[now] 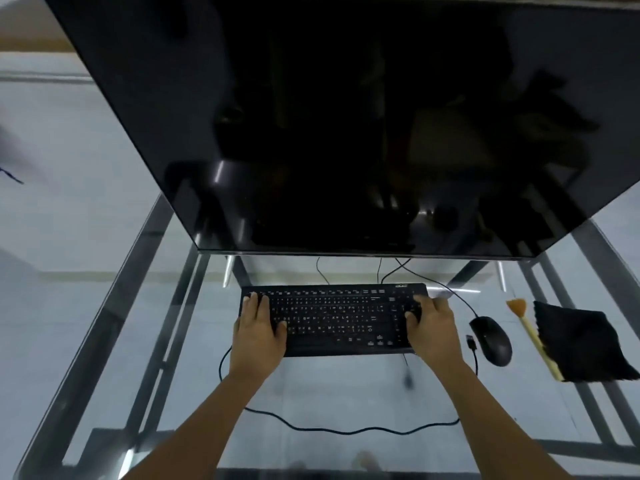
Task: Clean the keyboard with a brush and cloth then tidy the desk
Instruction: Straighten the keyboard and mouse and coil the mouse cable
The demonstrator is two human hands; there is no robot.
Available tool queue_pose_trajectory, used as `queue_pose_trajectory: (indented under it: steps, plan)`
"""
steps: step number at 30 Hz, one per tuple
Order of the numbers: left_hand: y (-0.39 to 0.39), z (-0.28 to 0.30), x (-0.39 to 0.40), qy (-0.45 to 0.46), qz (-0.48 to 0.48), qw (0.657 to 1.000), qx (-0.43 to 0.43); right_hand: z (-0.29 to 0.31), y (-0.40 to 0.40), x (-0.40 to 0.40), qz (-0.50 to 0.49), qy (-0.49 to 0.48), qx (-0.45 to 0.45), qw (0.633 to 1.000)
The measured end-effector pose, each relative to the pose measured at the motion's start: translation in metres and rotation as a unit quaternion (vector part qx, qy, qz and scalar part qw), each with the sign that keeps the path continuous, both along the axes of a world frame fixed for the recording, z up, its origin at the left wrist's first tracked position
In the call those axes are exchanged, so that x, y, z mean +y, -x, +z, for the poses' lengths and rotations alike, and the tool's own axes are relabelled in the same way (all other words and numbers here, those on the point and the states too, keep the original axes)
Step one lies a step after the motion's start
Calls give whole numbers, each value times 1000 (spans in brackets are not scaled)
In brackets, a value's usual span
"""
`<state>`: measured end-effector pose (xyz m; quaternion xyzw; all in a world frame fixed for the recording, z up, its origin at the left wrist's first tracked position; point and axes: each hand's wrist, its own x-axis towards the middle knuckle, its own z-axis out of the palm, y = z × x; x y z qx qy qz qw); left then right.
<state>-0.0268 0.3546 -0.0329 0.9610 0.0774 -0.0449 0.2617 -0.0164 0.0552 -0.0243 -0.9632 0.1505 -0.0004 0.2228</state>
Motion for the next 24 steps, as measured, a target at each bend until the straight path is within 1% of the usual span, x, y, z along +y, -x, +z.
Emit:
queue_pose_trajectory:
  steps: [3,5,7,8,11,13,15,17,20,22,24]
  plan:
    - [-1,0,4,-9,75,997,-10,-3,-2,-3,-45,62,26,997]
    - [-2,0,4,-42,135,990,10,-6,-2,-8,-76,85,66,991]
    - [-4,-3,6,-75,162,984,24,-11,-1,-10,-77,79,90,990]
    - [-5,-5,6,-85,165,982,26,-14,-1,-11,-74,65,86,991]
    - [-13,-9,10,-91,184,978,36,-24,-1,-12,-75,13,31,997]
    - [-21,-8,8,-81,210,973,53,-27,-4,-14,-82,0,26,996]
    - [-29,-6,6,-53,229,970,56,-30,-8,-16,-79,-5,22,997]
    - [-37,-10,8,-13,227,973,30,-31,-15,-18,-79,-14,28,996]
    - [-51,-18,12,45,190,980,-38,-31,-30,-20,-82,-23,35,996]
    - [-63,-19,14,54,183,980,-62,-31,-40,-20,-79,-29,26,996]
    - [-76,-18,16,57,181,980,-64,-33,-51,-19,-76,-31,23,996]
